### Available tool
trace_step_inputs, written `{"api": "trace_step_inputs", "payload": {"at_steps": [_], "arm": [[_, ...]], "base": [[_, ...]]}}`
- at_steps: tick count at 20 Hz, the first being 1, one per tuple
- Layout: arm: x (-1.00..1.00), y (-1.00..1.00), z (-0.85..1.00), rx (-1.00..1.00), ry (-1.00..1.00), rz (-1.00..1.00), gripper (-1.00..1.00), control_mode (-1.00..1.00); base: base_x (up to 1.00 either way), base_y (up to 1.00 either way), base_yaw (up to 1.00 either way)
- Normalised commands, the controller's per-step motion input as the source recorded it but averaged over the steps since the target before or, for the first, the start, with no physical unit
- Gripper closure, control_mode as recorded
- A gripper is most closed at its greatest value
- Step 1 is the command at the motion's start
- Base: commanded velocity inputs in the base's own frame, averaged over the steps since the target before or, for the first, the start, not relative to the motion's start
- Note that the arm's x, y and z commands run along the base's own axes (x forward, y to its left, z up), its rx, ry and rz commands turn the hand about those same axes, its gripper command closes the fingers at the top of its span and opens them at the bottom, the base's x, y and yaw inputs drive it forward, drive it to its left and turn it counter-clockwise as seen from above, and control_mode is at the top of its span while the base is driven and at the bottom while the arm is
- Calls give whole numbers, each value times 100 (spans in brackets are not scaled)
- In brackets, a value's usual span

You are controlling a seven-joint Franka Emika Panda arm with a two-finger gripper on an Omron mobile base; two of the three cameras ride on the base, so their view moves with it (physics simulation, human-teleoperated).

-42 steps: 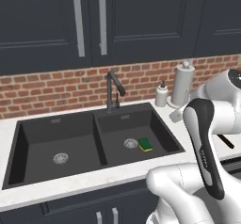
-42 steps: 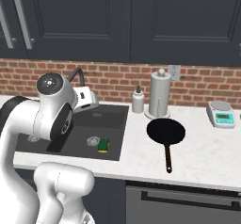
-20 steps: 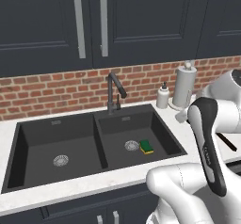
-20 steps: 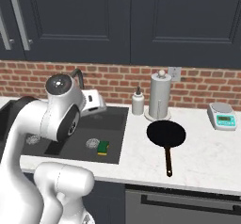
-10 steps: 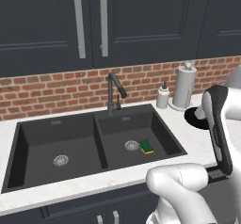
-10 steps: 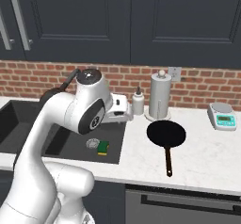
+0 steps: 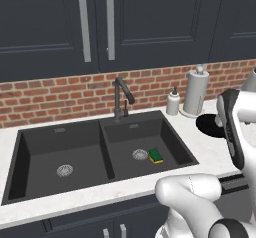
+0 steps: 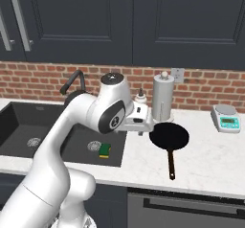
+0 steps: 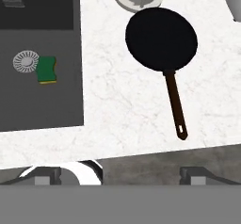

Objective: Pick the pan and sponge and place them into the sink. Then turn on the water.

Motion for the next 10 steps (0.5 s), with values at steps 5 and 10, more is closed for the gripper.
{"api": "trace_step_inputs", "payload": {"at_steps": [5, 10], "arm": [[2, -18, -33, 0, 0, -3, -100, -100], [5, -18, -28, 3, 0, 0, -100, -100]], "base": [[0, 0, 0], [0, 0, 0]]}}
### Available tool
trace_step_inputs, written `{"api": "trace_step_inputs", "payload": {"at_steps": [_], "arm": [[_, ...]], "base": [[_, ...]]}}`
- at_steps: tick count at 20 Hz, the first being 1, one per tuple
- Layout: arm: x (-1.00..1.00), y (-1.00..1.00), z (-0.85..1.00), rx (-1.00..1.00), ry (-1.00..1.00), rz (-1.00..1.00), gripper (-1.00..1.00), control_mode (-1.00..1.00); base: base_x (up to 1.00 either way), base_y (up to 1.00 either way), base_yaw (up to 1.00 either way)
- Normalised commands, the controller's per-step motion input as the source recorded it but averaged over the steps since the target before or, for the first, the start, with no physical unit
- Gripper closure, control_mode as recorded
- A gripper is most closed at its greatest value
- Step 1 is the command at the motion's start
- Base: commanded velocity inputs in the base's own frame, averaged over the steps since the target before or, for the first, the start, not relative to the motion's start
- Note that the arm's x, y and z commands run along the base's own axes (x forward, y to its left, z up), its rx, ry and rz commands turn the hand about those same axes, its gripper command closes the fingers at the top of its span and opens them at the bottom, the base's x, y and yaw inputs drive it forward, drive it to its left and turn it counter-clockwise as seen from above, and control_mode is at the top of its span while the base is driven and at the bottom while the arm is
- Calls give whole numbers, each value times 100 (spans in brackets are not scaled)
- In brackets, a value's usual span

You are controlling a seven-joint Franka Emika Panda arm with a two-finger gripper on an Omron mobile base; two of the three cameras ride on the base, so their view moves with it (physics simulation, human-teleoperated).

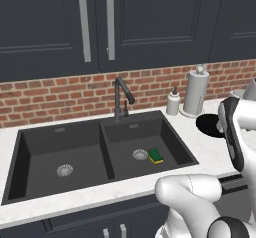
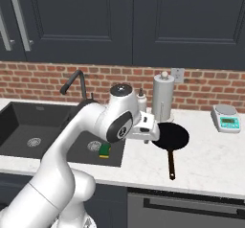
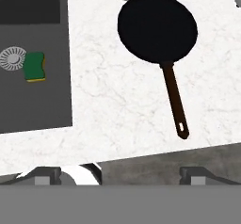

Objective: Pick the pan and sponge and place them into the sink. Then turn on the water.

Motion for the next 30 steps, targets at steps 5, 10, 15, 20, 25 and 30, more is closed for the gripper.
{"api": "trace_step_inputs", "payload": {"at_steps": [5, 10, 15, 20, 25, 30], "arm": [[16, -24, -14, 2, 0, -2, -100, -100], [12, -22, -10, 0, 1, 0, -100, -100], [22, -24, -21, 0, 4, 0, -100, -100], [20, -26, -32, 0, 2, 0, -100, -100], [14, -27, -34, 1, 7, 0, -100, -100], [15, -27, -33, 3, 5, 0, -100, -100]], "base": [[0, 0, 0], [0, 0, 0], [0, 0, 0], [0, 0, 0], [0, 0, 0], [0, 0, 0]]}}
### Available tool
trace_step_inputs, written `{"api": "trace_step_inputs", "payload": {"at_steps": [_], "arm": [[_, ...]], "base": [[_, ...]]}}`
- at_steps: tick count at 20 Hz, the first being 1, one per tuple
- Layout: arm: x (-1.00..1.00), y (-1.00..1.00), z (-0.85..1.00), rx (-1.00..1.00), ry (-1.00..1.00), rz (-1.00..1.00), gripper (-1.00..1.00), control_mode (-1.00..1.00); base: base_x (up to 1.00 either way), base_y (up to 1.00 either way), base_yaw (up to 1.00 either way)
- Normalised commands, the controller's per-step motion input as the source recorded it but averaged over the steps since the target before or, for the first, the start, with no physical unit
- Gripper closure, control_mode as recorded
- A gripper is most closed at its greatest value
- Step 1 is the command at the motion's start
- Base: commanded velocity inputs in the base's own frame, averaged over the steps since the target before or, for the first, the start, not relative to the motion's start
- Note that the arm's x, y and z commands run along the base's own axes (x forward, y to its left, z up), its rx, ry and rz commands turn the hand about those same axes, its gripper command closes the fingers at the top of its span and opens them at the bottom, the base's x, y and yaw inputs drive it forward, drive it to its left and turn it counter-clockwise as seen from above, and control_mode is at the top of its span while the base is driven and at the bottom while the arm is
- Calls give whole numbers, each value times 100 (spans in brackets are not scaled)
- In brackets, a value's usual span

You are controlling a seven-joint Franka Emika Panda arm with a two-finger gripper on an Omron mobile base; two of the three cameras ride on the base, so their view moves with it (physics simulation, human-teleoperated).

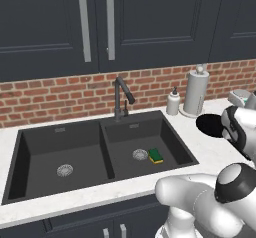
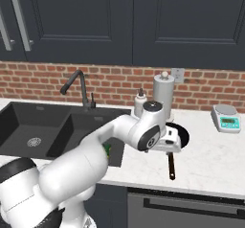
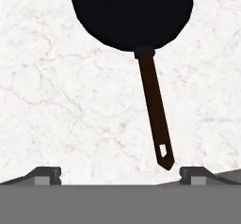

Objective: Pick the pan and sponge and place them into the sink. Then turn on the water.

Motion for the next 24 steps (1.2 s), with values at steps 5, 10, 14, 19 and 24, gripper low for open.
{"api": "trace_step_inputs", "payload": {"at_steps": [5, 10, 14, 19, 24], "arm": [[13, -16, -32, 2, 4, 0, -100, -100], [8, -15, -32, 3, 3, 0, -100, -100], [9, -16, -29, 4, 3, 0, -100, -100], [13, -17, -25, 5, 4, 0, -100, -100], [18, -7, -22, 4, 4, 0, -100, -100]], "base": [[0, 0, 0], [0, 0, 0], [0, 0, 0], [0, 0, 0], [0, 0, 0]]}}
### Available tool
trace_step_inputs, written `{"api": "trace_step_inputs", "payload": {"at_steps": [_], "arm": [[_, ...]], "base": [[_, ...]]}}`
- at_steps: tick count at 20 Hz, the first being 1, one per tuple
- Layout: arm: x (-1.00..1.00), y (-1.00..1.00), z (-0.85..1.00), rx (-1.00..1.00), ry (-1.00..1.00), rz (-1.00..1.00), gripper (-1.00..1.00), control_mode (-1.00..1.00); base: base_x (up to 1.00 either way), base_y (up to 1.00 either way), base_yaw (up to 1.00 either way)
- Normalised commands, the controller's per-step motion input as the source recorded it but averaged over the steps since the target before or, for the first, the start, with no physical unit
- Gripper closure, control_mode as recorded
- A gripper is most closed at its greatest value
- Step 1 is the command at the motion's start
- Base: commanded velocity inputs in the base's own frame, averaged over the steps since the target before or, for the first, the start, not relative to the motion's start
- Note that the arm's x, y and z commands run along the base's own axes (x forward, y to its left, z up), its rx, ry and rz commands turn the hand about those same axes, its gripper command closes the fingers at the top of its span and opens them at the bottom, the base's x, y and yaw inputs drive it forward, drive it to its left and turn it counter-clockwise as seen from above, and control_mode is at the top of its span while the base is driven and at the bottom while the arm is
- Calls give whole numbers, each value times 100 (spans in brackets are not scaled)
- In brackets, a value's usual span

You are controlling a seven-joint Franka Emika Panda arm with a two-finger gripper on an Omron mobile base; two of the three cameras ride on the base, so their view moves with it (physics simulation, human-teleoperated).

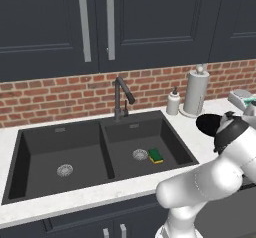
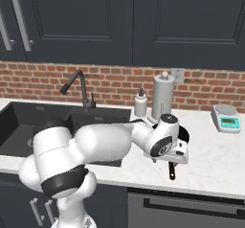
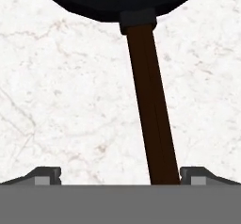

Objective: Pick the pan and sponge and place them into the sink. Then turn on the water.

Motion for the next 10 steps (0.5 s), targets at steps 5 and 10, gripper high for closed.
{"api": "trace_step_inputs", "payload": {"at_steps": [5, 10], "arm": [[19, -9, -19, 4, 4, 0, -100, -100], [19, -13, -19, 4, 3, 0, -100, -100]], "base": [[0, 0, 0], [0, 0, 0]]}}
